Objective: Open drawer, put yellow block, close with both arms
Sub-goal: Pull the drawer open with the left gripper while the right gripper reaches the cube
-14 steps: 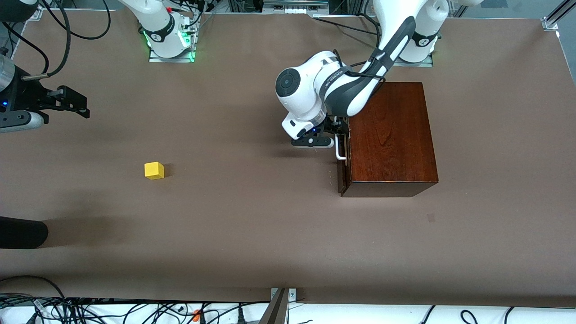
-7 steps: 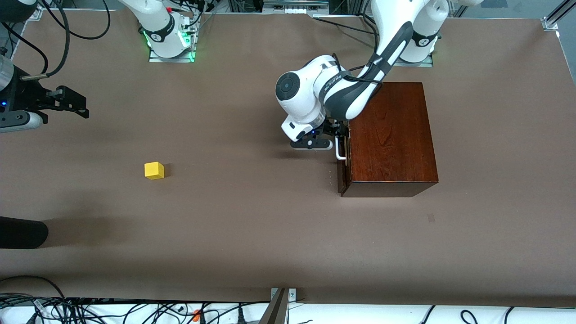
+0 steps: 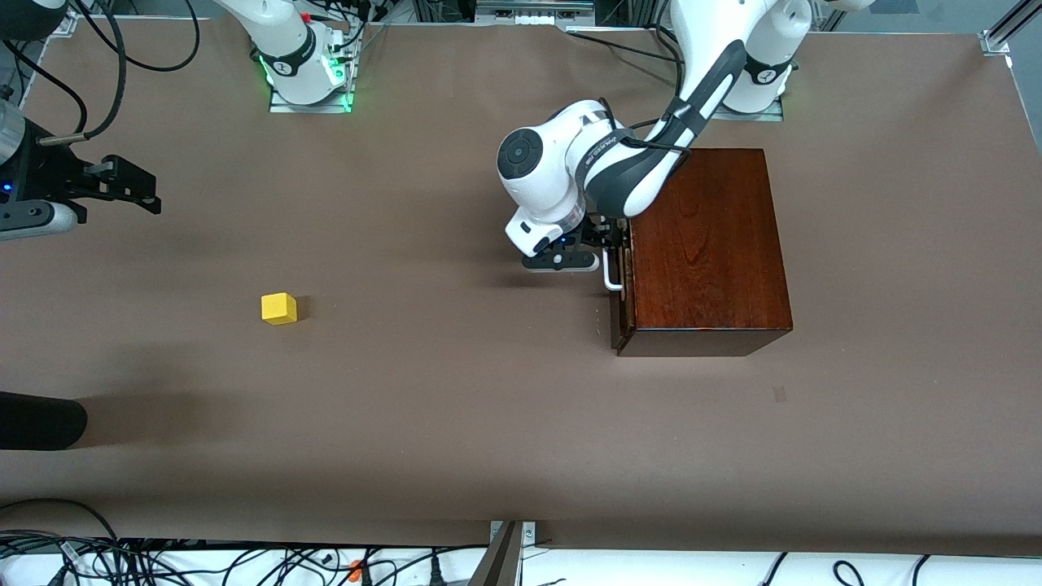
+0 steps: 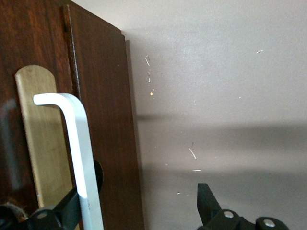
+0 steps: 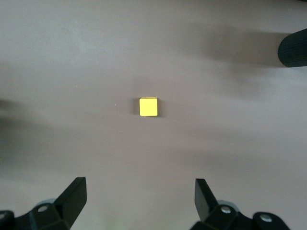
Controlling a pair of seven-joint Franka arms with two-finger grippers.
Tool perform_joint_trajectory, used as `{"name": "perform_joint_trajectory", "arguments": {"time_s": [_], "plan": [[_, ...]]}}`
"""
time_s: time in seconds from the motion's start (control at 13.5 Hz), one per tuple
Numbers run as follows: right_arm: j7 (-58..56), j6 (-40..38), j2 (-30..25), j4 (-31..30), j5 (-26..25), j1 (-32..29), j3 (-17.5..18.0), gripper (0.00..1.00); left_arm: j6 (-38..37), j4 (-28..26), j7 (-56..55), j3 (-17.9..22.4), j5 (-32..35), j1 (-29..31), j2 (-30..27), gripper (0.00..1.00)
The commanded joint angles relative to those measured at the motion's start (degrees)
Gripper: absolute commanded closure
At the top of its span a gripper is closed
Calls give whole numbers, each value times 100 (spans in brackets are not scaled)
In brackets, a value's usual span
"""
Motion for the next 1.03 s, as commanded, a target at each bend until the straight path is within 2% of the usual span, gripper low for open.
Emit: {"name": "perform_joint_trajectory", "arguments": {"time_s": [0.0,0.22,0.44,0.66,0.96], "plan": [[4,237,191,166,-17,-59,-2,0,181,651,-265,-71,28,-209,495,0],[-4,336,262,148,-17,-68,-2,0,181,827,-370,-71,27,-314,575,0],[-4,327,525,95,-17,-278,-29,0,172,1108,-546,-71,27,-464,794,0],[-31,310,929,95,-8,-226,-29,0,172,1337,-642,-71,27,-560,909,0],[-584,406,913,-334,1,-191,-2,0,172,1601,-766,-62,27,-719,1058,0]]}}
